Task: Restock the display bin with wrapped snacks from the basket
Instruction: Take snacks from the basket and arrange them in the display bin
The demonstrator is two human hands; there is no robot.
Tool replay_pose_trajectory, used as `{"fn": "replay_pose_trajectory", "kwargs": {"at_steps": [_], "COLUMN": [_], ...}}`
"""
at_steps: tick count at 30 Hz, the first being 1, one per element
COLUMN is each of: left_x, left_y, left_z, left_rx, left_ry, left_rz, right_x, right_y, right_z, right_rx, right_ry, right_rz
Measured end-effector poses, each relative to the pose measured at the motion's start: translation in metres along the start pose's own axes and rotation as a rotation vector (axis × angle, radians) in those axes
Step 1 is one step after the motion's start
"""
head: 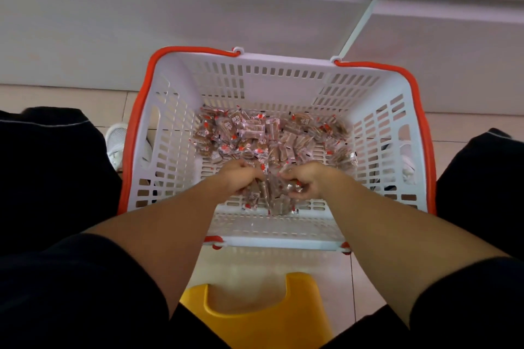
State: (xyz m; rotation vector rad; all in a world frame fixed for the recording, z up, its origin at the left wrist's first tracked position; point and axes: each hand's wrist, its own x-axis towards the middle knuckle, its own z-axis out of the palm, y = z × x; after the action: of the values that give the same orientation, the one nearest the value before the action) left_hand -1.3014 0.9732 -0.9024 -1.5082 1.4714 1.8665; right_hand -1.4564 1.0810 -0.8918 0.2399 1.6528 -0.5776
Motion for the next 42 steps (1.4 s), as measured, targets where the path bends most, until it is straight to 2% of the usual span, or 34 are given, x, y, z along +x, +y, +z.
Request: {"fn": "replay_pose_trajectory", "kwargs": {"at_steps": [2, 5, 10, 16, 19, 23, 25, 29, 35, 38, 42], "left_x": [-0.01, -0.027, -0.06, -0.125, -0.172, -0.243, -0.268, -0.289, -0.288, -0.286, -0.286], "left_y": [0.008, 0.02, 0.051, 0.126, 0.165, 0.199, 0.205, 0.211, 0.235, 0.244, 0.247], "left_z": [-0.003, -0.009, -0.024, -0.041, -0.057, -0.085, -0.093, -0.091, -0.063, -0.057, -0.061], "left_rx": [-0.181, -0.394, -0.665, -0.534, -0.307, -0.011, -0.041, -0.317, -0.548, -0.555, -0.492], "left_ry": [-0.092, -0.182, -0.306, -0.351, -0.313, -0.218, -0.178, -0.164, -0.188, -0.173, -0.255], "left_rz": [-0.008, 0.019, 0.141, 0.344, 0.443, 0.564, 0.613, 0.693, 0.823, 0.831, 0.766], "right_x": [-0.016, -0.047, -0.113, -0.194, -0.239, -0.294, -0.319, -0.348, -0.353, -0.352, -0.357], "right_y": [-0.008, -0.025, -0.066, -0.105, -0.122, -0.133, -0.131, -0.124, -0.123, -0.127, -0.137], "right_z": [-0.012, -0.023, -0.025, -0.039, -0.042, -0.042, -0.042, -0.034, -0.022, -0.027, -0.038], "right_rx": [-0.136, -0.249, -0.251, -0.251, -0.297, -0.155, -0.085, -0.031, 0.123, 0.142, -0.032], "right_ry": [0.01, -0.084, -0.258, -0.282, -0.301, -0.367, -0.416, -0.446, -0.405, -0.319, -0.158], "right_rz": [-0.015, -0.11, -0.388, -0.625, -0.678, -0.776, -0.839, -0.967, -0.976, -1.065, -1.167]}}
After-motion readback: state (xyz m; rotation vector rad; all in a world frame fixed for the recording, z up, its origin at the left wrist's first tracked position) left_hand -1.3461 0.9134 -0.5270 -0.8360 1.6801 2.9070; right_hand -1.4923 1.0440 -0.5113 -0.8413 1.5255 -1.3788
